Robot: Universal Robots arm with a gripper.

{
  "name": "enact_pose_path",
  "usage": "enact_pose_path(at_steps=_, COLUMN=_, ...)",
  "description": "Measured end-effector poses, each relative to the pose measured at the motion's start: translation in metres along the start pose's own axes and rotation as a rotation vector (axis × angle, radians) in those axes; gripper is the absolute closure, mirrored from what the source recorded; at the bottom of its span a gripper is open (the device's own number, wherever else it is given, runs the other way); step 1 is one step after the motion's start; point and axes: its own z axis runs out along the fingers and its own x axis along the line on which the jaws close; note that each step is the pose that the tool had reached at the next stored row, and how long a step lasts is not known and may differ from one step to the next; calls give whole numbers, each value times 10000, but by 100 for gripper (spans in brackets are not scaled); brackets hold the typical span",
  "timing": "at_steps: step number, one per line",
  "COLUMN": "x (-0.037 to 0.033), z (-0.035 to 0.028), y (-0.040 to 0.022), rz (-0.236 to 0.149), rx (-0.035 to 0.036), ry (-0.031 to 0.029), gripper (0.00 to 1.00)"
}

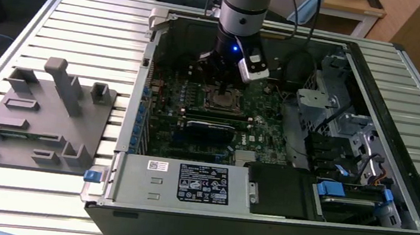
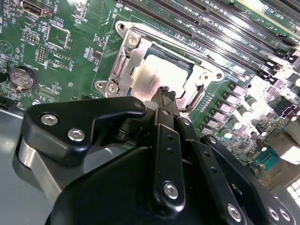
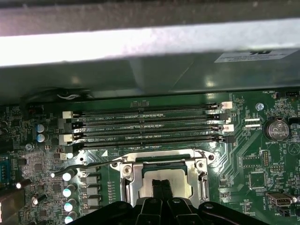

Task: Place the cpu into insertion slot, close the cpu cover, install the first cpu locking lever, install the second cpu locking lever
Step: 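Close the cpu cover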

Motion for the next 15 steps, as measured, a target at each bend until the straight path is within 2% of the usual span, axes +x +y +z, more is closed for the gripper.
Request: enact_pose_path(at_steps=15, x=-18, z=0, y=-22, rz=-2, rx=1, ry=0, gripper=90)
